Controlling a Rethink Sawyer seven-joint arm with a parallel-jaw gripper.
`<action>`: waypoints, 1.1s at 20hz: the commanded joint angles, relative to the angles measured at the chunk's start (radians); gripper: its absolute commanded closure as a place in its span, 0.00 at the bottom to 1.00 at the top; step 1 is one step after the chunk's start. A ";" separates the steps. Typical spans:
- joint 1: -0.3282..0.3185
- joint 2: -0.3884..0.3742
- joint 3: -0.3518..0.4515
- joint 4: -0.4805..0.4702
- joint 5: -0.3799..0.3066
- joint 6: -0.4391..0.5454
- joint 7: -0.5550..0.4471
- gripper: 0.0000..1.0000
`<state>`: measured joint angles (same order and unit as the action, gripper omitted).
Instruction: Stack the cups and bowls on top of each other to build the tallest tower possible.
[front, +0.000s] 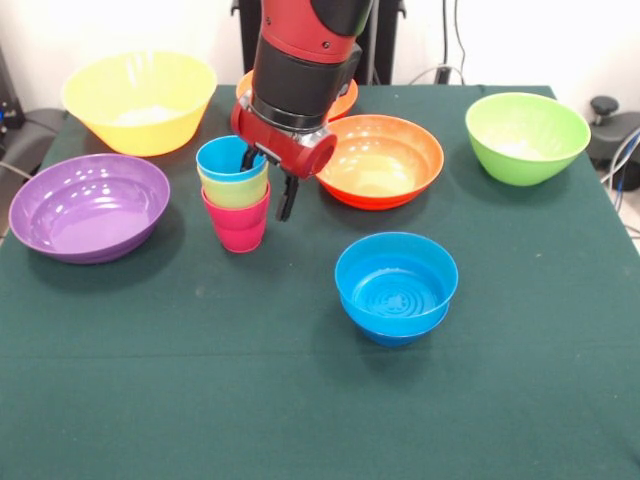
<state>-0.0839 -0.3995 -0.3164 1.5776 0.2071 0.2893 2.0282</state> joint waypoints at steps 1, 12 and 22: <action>-0.015 0.085 0.098 -0.009 0.016 -0.052 0.156 0.00; -0.032 0.115 0.117 -0.011 0.016 -0.088 0.152 0.00; -0.049 0.133 0.137 -0.005 0.014 -0.129 0.148 0.00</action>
<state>-0.0965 -0.3640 -0.3135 1.5736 0.2089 0.2081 2.0282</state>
